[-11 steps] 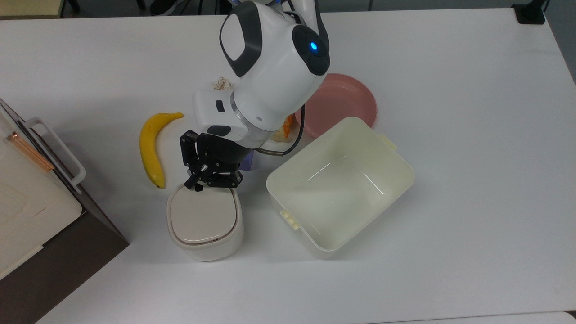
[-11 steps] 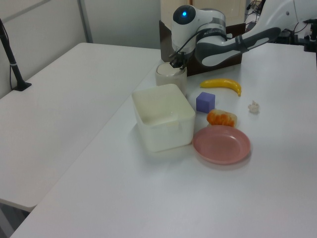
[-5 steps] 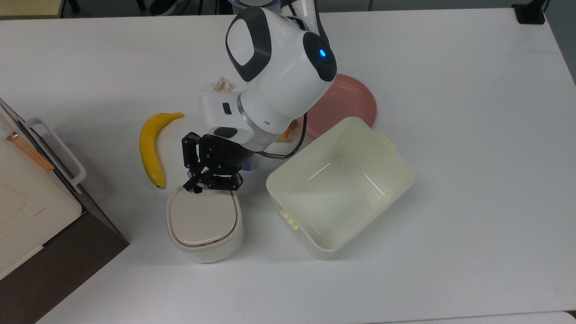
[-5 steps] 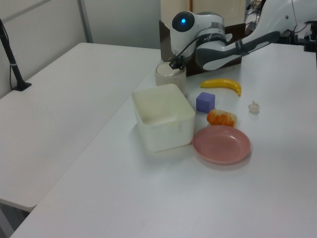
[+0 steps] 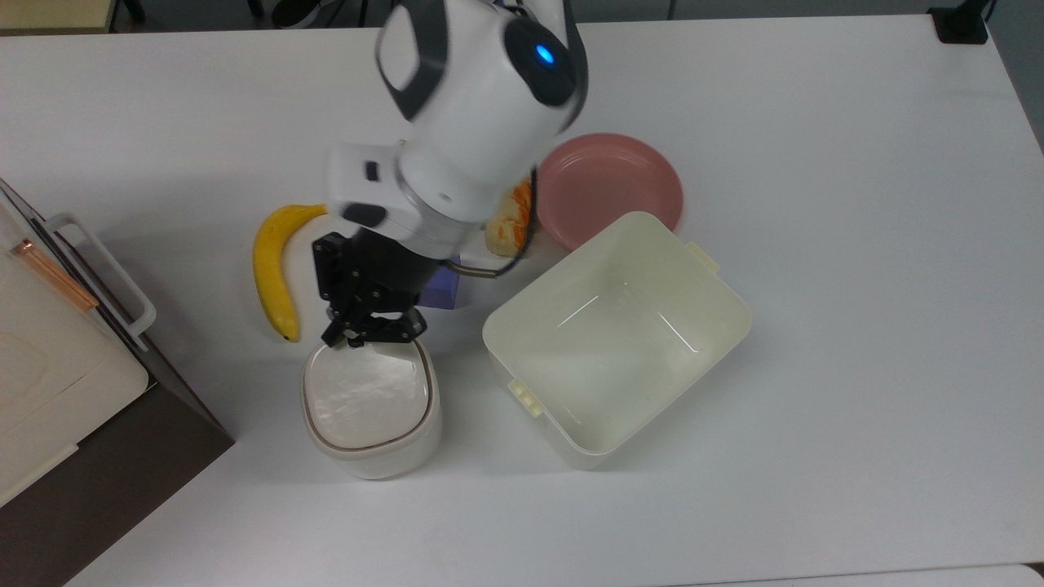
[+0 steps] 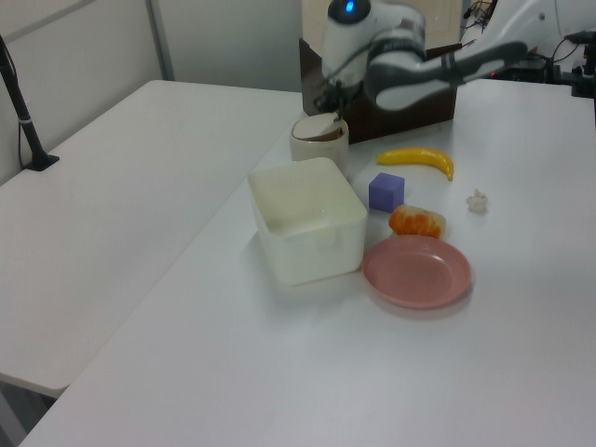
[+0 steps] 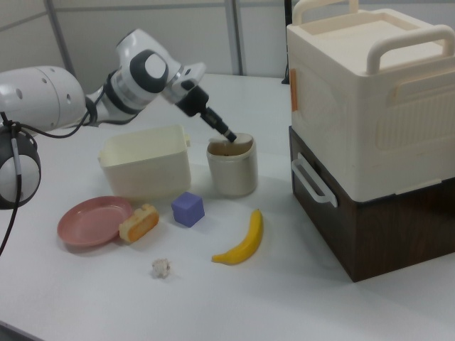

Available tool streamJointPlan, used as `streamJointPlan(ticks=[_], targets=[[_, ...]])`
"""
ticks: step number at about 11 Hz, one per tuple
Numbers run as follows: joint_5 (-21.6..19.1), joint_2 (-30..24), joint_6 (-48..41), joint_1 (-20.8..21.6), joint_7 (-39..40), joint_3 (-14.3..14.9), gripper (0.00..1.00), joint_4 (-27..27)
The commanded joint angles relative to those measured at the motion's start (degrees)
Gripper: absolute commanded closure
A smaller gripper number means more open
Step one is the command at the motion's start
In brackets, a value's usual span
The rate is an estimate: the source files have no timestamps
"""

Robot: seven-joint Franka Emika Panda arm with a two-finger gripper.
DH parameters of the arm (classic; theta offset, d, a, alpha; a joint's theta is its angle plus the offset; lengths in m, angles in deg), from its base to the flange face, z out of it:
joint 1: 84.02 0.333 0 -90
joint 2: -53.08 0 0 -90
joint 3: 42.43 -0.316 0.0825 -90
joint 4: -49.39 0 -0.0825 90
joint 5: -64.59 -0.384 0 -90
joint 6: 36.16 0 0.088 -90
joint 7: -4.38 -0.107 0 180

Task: Open the trash can
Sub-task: 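Pull the lid edge up and back to flip it open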

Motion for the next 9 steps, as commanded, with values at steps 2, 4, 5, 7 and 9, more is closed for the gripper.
streamJointPlan(ticks=[2, 4, 5, 7, 9], targets=[[-7.0, -2.9, 2.4, -2.8, 1.6, -0.2, 1.0, 0.5], [-8.8, -3.1, 2.3, -3.5, 2.5, -0.2, 1.0, 0.5], [-10.7, -4.1, 2.3, -4.1, 5.0, -0.3, 1.0, 0.2], [-17.1, -8.5, 1.0, -5.5, 20.5, -1.3, 1.0, -3.4], [-25.3, -14.9, -10.5, -6.2, 46.6, -1.5, 1.0, -8.0]])
